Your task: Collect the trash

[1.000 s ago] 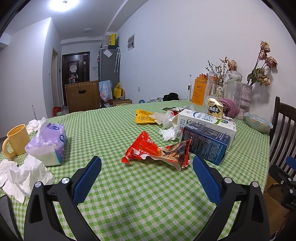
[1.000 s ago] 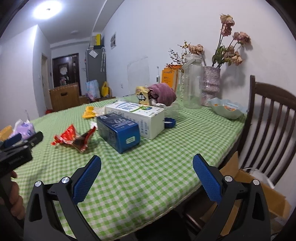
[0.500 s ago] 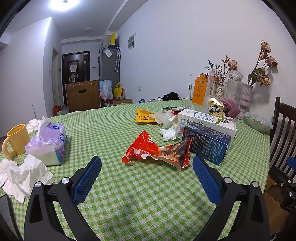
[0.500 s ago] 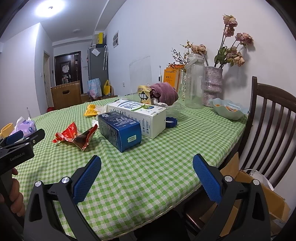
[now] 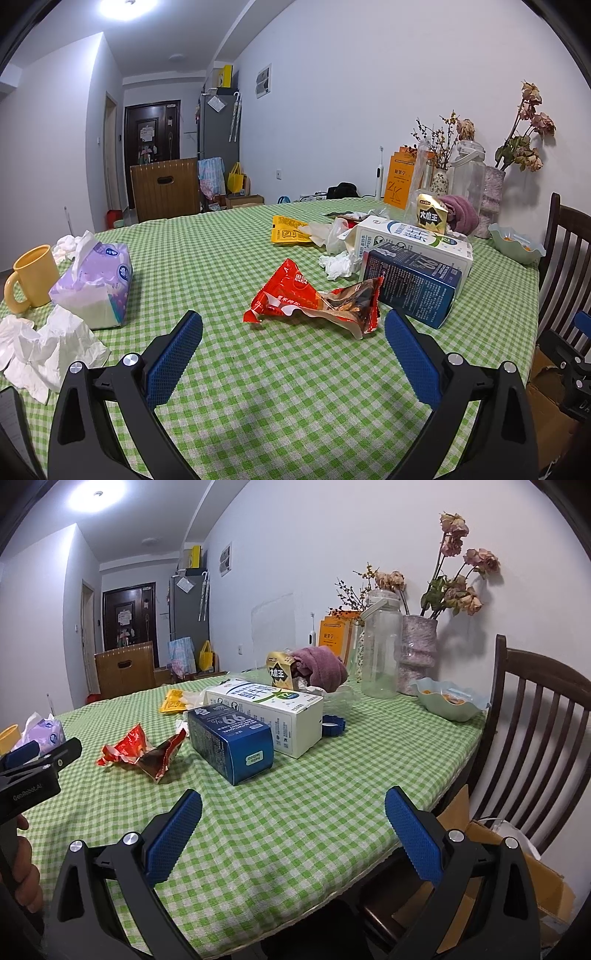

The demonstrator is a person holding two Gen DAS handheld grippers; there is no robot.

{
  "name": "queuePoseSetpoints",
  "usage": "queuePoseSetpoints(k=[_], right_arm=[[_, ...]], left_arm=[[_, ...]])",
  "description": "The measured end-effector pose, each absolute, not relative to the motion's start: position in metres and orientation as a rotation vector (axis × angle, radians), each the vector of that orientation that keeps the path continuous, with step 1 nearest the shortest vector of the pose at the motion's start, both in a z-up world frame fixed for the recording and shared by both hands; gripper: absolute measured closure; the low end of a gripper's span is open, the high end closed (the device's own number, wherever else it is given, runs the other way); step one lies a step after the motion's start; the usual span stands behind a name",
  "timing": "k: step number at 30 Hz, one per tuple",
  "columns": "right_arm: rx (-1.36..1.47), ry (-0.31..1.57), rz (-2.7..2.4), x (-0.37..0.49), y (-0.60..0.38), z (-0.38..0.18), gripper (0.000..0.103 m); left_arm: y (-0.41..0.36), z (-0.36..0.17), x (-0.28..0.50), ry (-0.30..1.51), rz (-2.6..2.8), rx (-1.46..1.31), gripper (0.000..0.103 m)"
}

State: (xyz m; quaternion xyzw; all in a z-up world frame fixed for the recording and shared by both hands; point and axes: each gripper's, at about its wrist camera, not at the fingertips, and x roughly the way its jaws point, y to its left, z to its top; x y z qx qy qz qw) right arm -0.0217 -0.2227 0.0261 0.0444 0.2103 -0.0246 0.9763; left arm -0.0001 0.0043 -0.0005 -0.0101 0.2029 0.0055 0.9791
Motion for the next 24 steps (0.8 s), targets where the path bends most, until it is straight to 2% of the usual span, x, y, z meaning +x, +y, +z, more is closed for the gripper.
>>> queuePoseSetpoints(k=[24], right_arm=[[0.035,0.434,-0.064,-0.0164,-0.2173,0.0208,0.008]], left_arm=[[0.0057,-0.0025,0.0018,0.424,0.007,-0.028,0.007]])
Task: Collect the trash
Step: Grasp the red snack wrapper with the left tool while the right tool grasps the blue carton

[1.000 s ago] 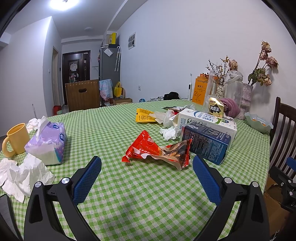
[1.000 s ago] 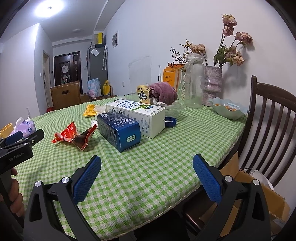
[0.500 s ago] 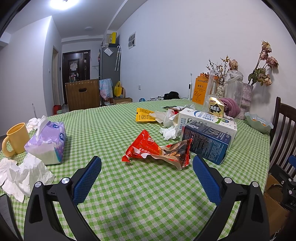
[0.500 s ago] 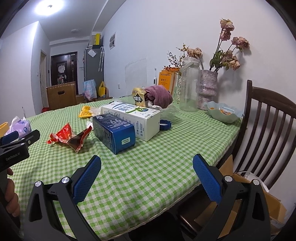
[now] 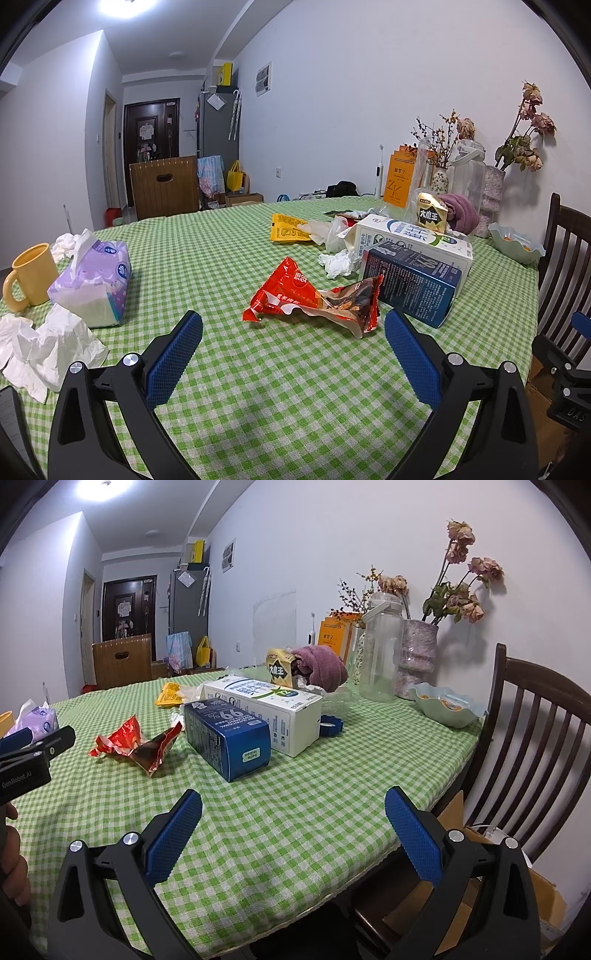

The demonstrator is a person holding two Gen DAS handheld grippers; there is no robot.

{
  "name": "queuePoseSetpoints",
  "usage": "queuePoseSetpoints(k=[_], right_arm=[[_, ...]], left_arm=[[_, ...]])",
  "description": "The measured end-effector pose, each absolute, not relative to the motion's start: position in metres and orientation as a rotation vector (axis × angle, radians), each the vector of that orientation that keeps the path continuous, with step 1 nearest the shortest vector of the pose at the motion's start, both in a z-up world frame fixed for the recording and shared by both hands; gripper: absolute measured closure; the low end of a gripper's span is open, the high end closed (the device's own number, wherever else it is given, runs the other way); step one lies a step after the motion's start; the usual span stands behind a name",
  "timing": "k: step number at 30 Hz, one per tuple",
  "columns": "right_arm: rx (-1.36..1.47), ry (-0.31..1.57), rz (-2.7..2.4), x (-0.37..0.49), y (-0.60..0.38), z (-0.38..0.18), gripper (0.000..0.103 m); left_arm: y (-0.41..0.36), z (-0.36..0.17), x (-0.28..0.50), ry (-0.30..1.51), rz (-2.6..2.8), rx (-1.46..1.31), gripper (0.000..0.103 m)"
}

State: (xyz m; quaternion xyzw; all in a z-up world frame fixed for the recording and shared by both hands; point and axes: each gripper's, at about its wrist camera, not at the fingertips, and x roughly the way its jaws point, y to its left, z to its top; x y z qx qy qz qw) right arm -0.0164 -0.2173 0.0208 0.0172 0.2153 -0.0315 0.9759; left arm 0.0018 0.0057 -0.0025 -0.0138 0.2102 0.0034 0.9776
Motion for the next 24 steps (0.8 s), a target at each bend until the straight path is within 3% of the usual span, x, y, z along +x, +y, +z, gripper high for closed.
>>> queuePoseSetpoints(k=[8,24], right_arm=[[0.021,0.440,-0.014,0.003,-0.214,0.021,0.008],[-0.015,0.670,0.326,0.133,-0.197,0.017,0.008]], left_arm=[[0.012,-0.029,0.036,0.718,-0.022,-0.075,0.007],[0.032,-0.035,0.105,0.989,-0.122,-0.246,0.007]])
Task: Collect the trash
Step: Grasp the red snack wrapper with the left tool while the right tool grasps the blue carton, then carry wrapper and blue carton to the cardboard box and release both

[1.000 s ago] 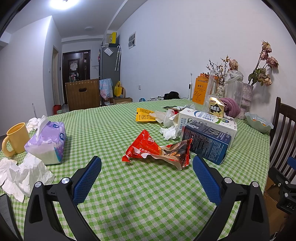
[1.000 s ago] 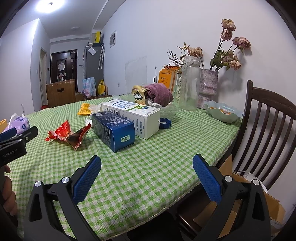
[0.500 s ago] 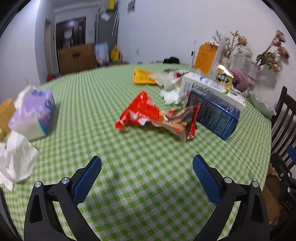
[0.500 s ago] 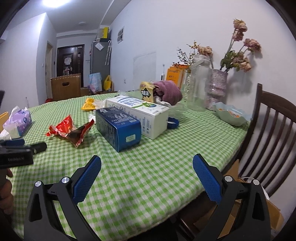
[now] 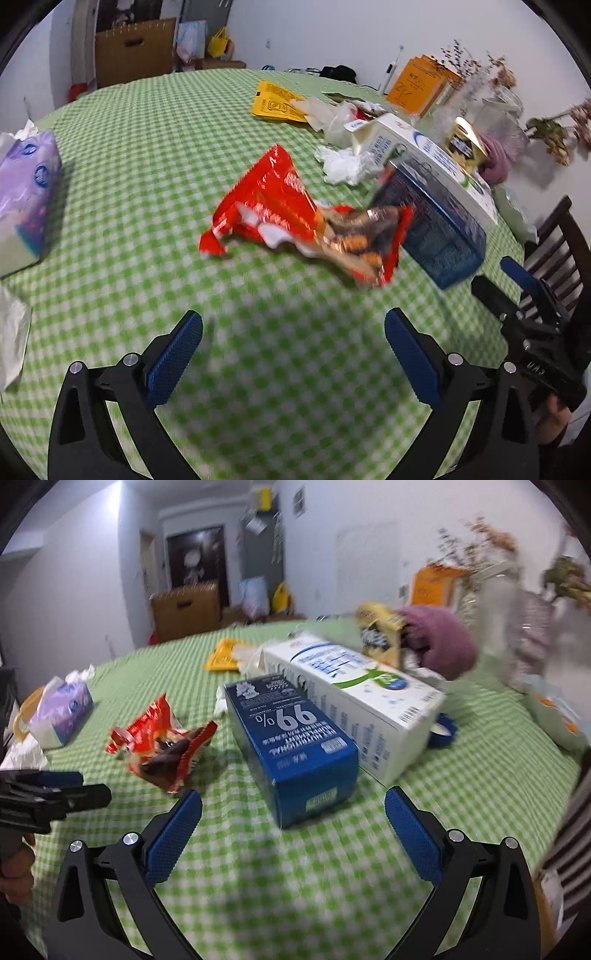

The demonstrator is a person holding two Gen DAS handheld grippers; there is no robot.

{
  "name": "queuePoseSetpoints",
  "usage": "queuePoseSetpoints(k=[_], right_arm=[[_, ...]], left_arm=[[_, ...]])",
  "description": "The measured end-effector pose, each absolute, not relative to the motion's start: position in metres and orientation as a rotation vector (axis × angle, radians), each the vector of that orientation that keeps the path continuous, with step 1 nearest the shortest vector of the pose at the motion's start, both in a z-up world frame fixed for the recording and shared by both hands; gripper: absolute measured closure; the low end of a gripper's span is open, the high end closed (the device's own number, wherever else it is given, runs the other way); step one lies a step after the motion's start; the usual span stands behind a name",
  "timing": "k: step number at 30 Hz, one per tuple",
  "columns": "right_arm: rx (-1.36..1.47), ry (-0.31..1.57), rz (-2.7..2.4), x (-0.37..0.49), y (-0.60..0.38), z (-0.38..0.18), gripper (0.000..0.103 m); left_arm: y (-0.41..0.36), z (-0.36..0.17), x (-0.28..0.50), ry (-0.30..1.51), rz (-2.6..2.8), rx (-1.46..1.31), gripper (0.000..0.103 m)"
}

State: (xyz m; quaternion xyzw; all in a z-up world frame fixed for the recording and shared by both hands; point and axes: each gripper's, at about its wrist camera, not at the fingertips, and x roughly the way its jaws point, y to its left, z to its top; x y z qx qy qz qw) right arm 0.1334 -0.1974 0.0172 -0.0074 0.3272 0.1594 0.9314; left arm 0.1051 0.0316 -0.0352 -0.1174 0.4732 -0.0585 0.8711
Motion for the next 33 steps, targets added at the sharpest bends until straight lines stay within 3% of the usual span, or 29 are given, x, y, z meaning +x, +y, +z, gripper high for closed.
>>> queuePoseSetpoints(k=[7,13,16,17,19,20,21,22,33], right_arm=[[0.005,0.727,0.445,0.167,-0.200,0.012,0.008],[0.000,0.756,0.426,0.183,-0.203,0.003,0.008],[0.045,0.819,0.447,0.192,-0.206,-0.003,0.008],[0.049,0.825,0.452,0.193,-0.206,-0.004,0.008],[0.056,0.821,0.461,0.193,-0.206,-0.004,0.008],[0.066,0.820,0.468,0.194,-0.207,-0.004,0.008],[0.083,0.815,0.479,0.194,-0.208,-0.003,0.011],[0.096,0.810,0.501,0.194,-0.209,-0.001,0.033],[0.033,0.669,0.544,0.148,-0.223,0.046,0.042]], left_arm=[[0.064,-0.038,0.172,1.083,-0.112,-0.399,0.008],[0.048,-0.048,0.167,1.117,-0.090,-0.546,0.013],[0.040,-0.049,0.172,1.105,-0.047,-0.592,0.033],[0.038,-0.050,0.176,1.111,-0.042,-0.594,0.052],[0.031,-0.045,0.184,1.096,0.009,-0.537,0.077],[0.028,-0.044,0.186,1.090,0.017,-0.507,0.096],[0.024,-0.044,0.186,1.083,0.019,-0.485,0.101],[0.019,-0.039,0.184,1.065,0.017,-0.444,0.102],[0.031,0.051,0.143,0.768,0.078,-0.343,0.103]])
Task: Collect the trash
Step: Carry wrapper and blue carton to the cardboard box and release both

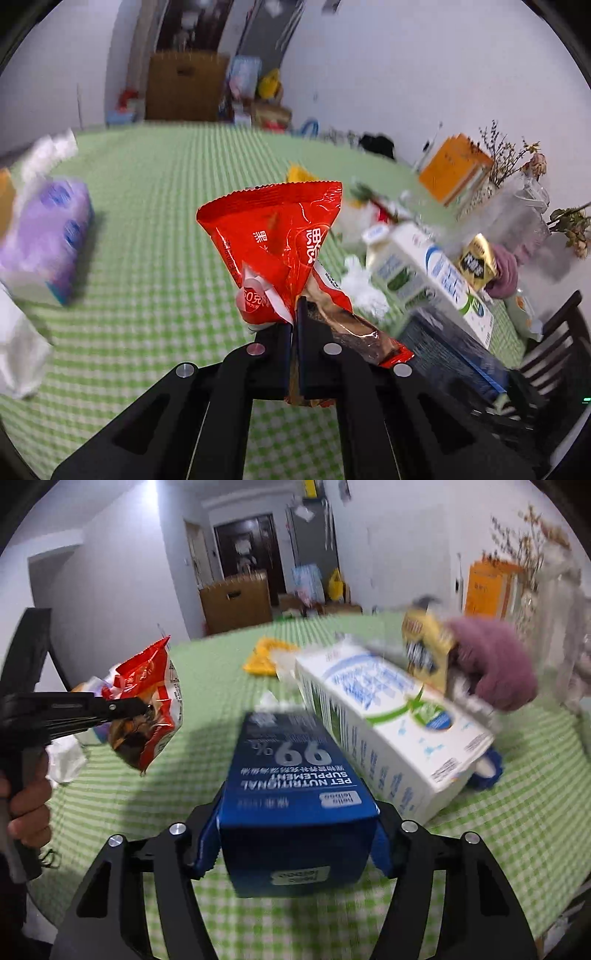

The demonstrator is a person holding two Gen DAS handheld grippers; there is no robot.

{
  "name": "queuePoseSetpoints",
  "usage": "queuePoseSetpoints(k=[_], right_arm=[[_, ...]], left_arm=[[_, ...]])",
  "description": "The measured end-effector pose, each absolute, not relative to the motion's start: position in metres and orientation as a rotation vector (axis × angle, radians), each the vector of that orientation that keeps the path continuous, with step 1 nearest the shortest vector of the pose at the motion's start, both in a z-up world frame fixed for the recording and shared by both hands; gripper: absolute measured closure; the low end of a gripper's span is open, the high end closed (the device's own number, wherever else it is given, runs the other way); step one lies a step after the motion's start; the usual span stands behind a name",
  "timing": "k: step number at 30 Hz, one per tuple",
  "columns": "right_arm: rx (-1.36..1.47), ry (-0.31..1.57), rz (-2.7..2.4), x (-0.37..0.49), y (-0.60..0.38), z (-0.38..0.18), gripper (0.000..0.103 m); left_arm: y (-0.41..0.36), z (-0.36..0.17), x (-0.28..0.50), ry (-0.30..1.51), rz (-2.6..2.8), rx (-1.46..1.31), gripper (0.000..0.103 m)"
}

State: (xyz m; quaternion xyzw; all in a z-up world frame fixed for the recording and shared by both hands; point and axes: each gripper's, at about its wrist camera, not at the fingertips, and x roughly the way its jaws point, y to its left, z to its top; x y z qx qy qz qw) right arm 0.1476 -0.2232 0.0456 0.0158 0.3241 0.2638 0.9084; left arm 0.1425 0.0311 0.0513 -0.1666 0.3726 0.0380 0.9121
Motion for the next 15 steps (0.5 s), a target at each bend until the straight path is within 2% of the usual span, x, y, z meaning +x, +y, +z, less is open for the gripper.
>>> queuePoseSetpoints(k=[6,15], right_arm=[[0.029,0.617,0.519,0.115,-0.252,0.064,0.042],[0.094,0.557,0.351,0.053,-0.352,0.067,0.042]], left_arm=[[0.008,0.070,0.120,0.705,0.047,-0.284,0.103],[-0.080,0.072,0.107,0.691,-0.085,-0.192,0.103]])
